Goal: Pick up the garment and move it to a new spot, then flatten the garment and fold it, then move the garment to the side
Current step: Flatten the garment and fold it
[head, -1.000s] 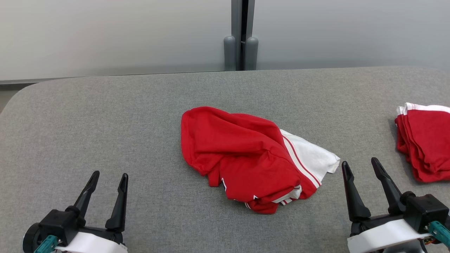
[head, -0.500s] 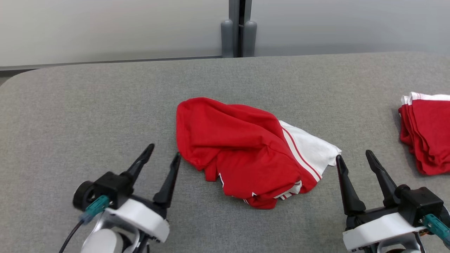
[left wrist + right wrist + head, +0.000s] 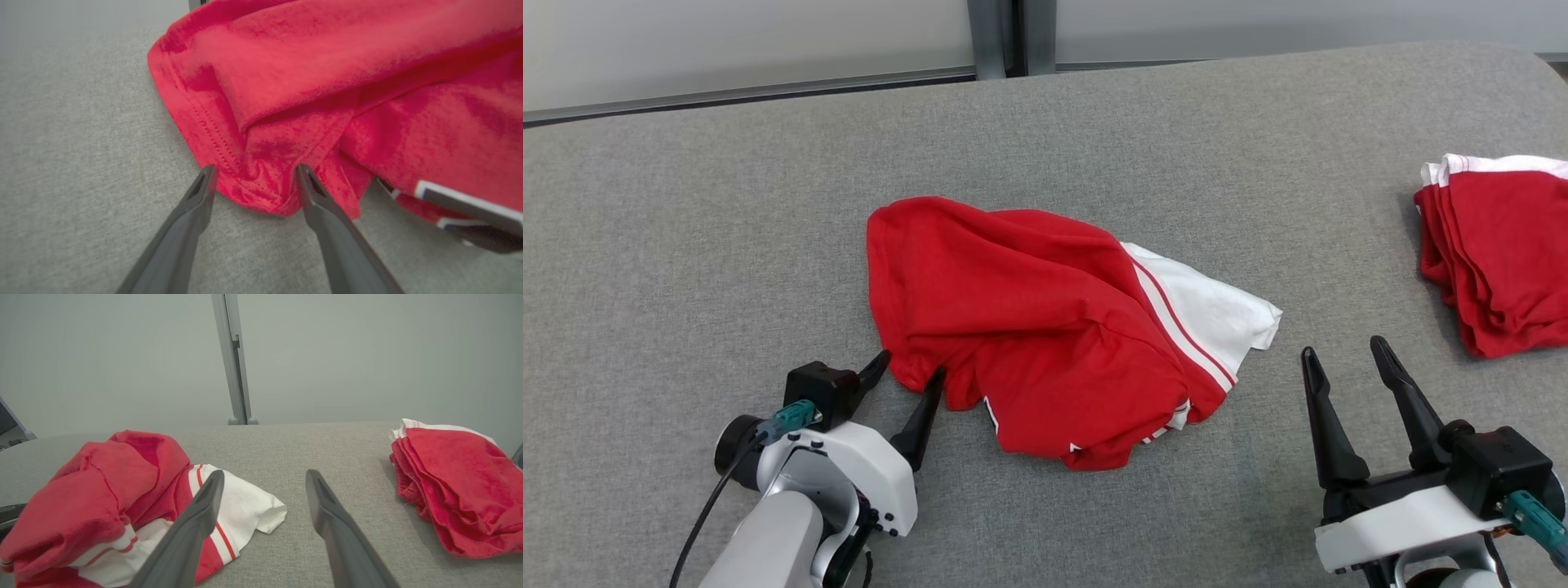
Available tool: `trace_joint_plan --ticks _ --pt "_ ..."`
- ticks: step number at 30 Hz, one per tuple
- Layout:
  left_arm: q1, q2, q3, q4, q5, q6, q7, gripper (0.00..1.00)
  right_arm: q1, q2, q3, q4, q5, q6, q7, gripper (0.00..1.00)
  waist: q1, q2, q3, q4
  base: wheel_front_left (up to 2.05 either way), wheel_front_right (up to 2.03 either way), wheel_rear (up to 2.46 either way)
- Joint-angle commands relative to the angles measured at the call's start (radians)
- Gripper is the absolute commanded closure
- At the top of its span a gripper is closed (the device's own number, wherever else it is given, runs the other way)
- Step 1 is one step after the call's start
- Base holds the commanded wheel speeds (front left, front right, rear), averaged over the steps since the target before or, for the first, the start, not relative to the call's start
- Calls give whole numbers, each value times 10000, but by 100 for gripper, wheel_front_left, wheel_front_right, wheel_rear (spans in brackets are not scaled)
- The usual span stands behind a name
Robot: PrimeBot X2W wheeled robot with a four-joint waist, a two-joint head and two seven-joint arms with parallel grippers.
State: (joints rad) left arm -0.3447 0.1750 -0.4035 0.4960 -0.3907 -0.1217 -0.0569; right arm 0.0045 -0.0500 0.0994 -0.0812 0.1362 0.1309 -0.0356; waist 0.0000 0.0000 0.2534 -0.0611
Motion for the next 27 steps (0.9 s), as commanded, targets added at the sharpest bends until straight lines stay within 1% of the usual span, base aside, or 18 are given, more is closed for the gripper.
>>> trace_joint_plan --ticks 1,6,7,8,9,10,14,19,22,27 --pt "-188 36 79 331 -69 87 -33 0 1 -13 0 31 108 -3 -77 0 0 0 33 -2 0 0 0" --pt "-260 13 -41 1032 -148 60 44 0 -107 -16 31 74 129 -3 -99 0 0 0 54 27 0 0 0" --pt "-271 -2 -76 1155 -178 56 26 15 -141 -16 43 80 127 -3 -102 0 0 0 57 28 0 0 0" --pt "-316 -16 -122 1256 -198 33 -31 53 -159 -15 51 86 128 -3 -108 0 0 0 58 35 0 0 0" --pt "-371 -25 -166 1333 -223 17 -78 83 -174 -15 52 90 128 -3 -107 0 0 0 59 41 0 0 0" --pt "-429 -31 -201 1416 -240 -4 -139 100 -184 -16 54 87 115 -3 -114 0 0 0 63 46 0 0 0" --pt "-660 87 -292 1501 -320 -44 -446 100 -165 -15 13 124 72 -3 -74 0 0 0 41 66 0 0 0" --pt "-543 559 -116 926 -499 -59 -941 100 -28 -16 -94 182 169 -3 -42 0 0 0 -71 173 0 0 0" --pt "-184 1074 160 276 -588 69 -1042 100 50 -14 -159 221 206 -3 -11 0 0 0 -152 296 0 0 0" --pt "770 2049 853 -1163 -860 492 -913 100 90 -16 -221 266 292 -3 -3 0 0 0 -172 461 0 0 0"
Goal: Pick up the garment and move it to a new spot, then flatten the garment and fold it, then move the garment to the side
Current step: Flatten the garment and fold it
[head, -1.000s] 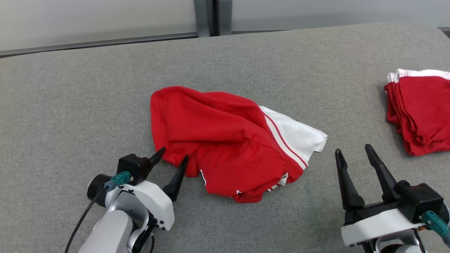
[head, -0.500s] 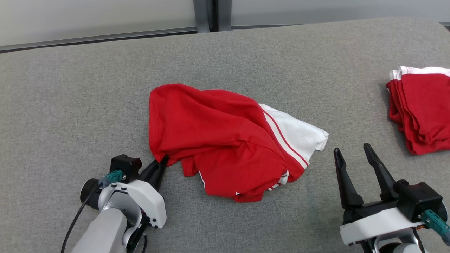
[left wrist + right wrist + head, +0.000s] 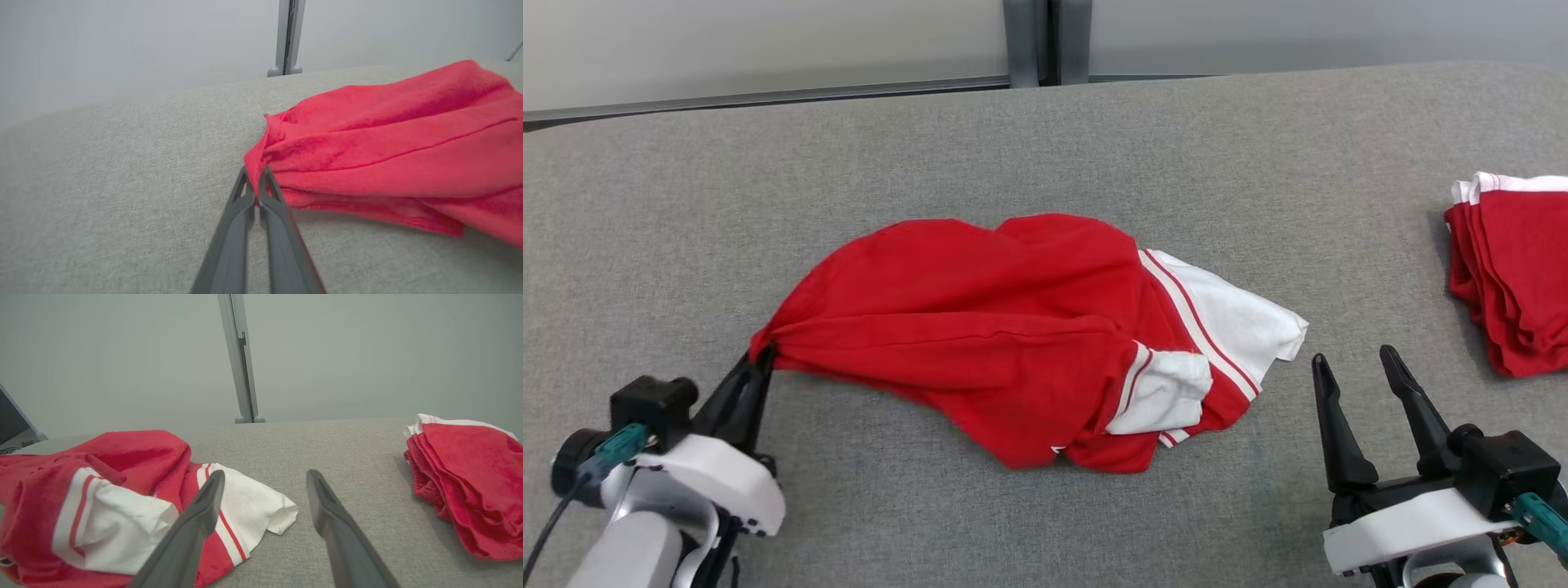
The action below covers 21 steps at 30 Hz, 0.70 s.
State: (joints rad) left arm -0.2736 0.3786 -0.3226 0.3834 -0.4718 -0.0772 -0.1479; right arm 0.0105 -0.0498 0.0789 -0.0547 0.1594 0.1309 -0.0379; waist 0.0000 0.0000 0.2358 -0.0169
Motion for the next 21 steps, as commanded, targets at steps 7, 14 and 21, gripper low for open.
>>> trace_joint_plan --ticks 7,14,21 --pt "2028 834 860 -2045 -563 980 748 100 34 -18 -102 58 30 -3 -47 0 0 0 45 153 0 0 0" --pt "3435 478 869 -2796 -1381 1195 1356 71 -20 -18 -177 149 2 -3 -1 0 0 0 -66 235 0 0 0" --pt "3358 -77 902 -2739 -1621 1044 449 0 63 -18 -274 3 -166 -3 186 0 0 0 -430 413 0 0 0"
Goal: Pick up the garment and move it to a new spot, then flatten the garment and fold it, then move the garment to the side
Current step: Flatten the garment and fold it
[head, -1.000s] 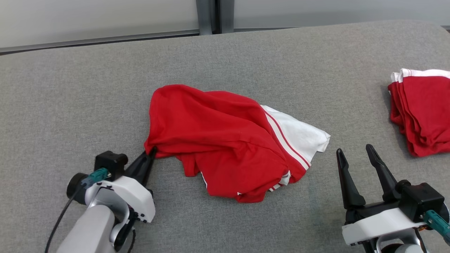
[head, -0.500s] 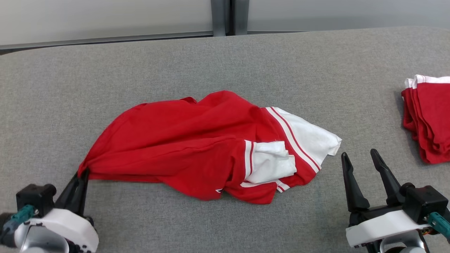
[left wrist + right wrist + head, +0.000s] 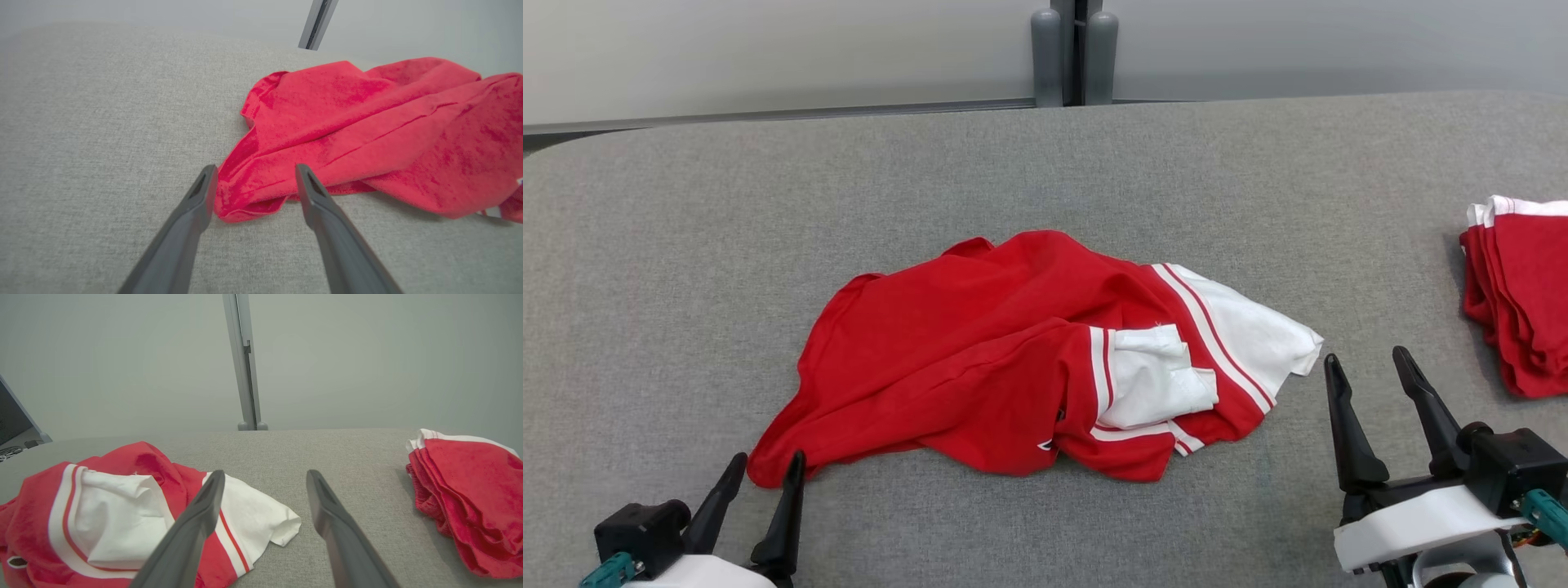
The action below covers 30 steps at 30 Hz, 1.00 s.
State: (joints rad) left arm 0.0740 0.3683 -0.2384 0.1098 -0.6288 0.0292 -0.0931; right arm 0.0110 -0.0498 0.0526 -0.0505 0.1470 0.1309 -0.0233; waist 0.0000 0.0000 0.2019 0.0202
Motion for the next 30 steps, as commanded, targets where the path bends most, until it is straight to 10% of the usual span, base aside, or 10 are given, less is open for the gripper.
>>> trace_joint_plan --ticks 1,30 --pt "-117 27 60 -3 -51 -21 -99 0 59 -18 -11 -40 -41 -3 40 0 0 0 -91 42 0 0 0" --pt "242 24 657 -618 1075 581 -1406 0 858 -18 -252 -562 -108 -3 670 0 0 0 -1356 57 0 0 0"
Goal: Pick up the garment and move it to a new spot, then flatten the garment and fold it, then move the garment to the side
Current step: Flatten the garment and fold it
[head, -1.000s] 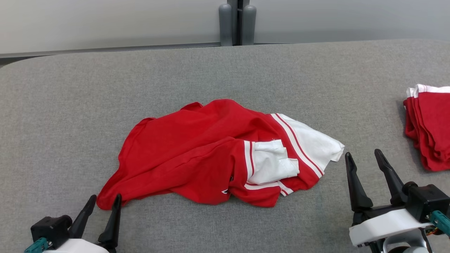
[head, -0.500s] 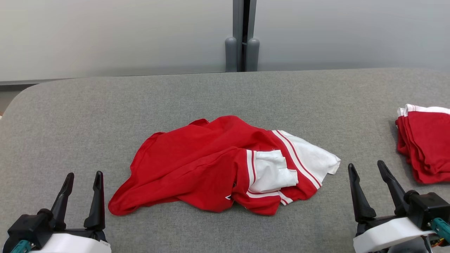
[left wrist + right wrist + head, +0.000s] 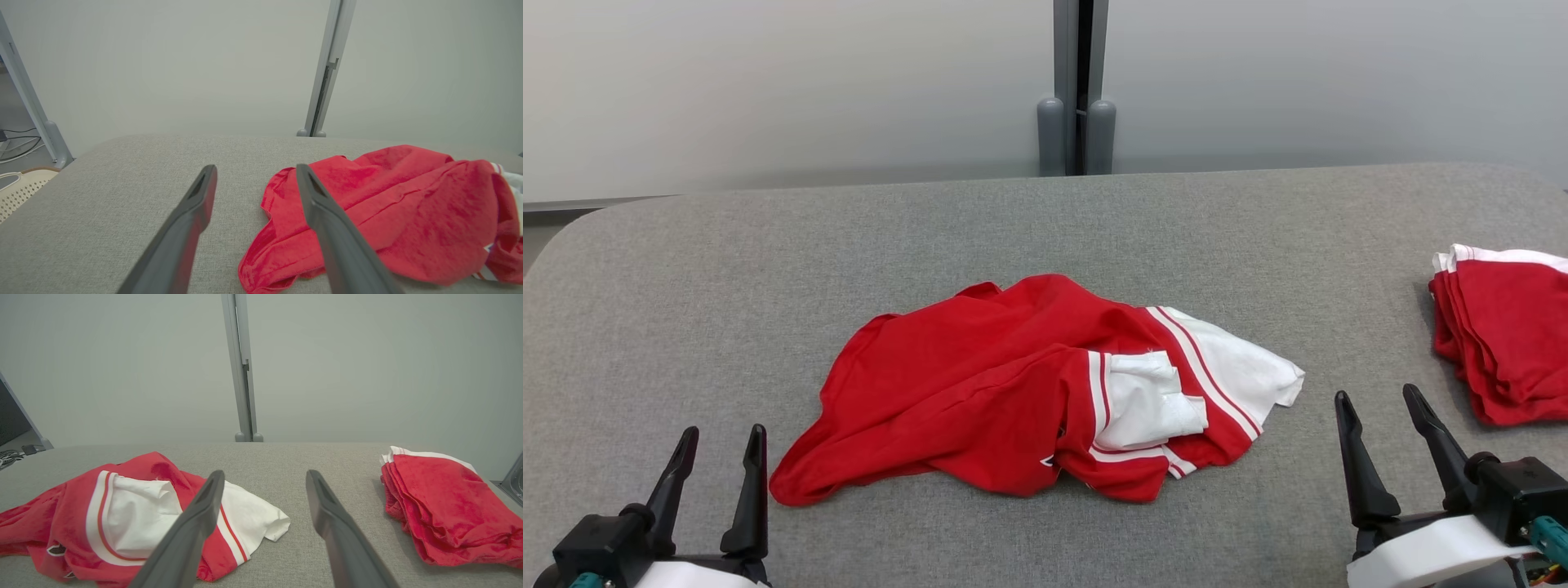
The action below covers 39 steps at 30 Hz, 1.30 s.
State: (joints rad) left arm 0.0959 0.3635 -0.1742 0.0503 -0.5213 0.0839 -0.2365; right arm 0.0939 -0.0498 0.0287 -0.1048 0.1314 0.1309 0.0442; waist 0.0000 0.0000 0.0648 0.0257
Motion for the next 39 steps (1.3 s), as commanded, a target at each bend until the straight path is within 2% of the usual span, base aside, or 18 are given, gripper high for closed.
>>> trace_joint_plan --ticks 1,8,11,18,21,26,27,28,29,32,39 --pt "13 84 -3 -23 -2 29 46 0 17 -18 -11 -15 53 -3 -15 0 0 0 27 4 0 0 0" --pt "-143 162 -54 126 -70 -26 142 0 -59 -18 -1 8 57 -3 -39 0 0 0 111 32 0 0 0" --pt "-297 192 -209 487 -145 -107 503 0 -155 -18 12 -40 40 -3 -30 0 0 0 249 44 0 0 0" --pt "-877 93 -464 2262 -702 -832 1058 0 -350 -19 204 -38 37 -3 -82 0 0 0 668 -76 0 0 0" --pt "-1229 -22 -516 3237 -970 -1215 1076 0 -405 -18 253 4 55 -3 -123 0 0 0 829 -158 0 0 0" --pt "-1681 -132 -658 4351 -1177 -1614 1006 0 -420 -18 205 27 -3 -3 -158 0 0 0 992 -256 0 0 0" --pt "-1768 -128 -694 4501 -1184 -1667 986 14 -418 -16 195 31 -6 -3 -161 0 0 0 1014 -265 0 0 0" --pt "-1824 -144 -792 4665 -1199 -1734 1042 53 -420 -18 173 41 -8 -3 -169 0 0 0 1030 -272 0 0 0" --pt "-1881 -157 -862 4807 -1211 -1812 1052 70 -432 -18 166 54 -11 -3 -176 0 0 0 1046 -279 0 0 0" --pt "-2030 -187 -1120 5162 -1167 -1915 1130 100 -484 -16 155 101 1 -3 -181 0 0 0 1079 -293 0 0 0" --pt "-2364 -176 -1481 5668 -1076 -2037 932 100 -600 -16 359 359 -134 -3 -64 0 0 0 1120 -268 0 0 0"
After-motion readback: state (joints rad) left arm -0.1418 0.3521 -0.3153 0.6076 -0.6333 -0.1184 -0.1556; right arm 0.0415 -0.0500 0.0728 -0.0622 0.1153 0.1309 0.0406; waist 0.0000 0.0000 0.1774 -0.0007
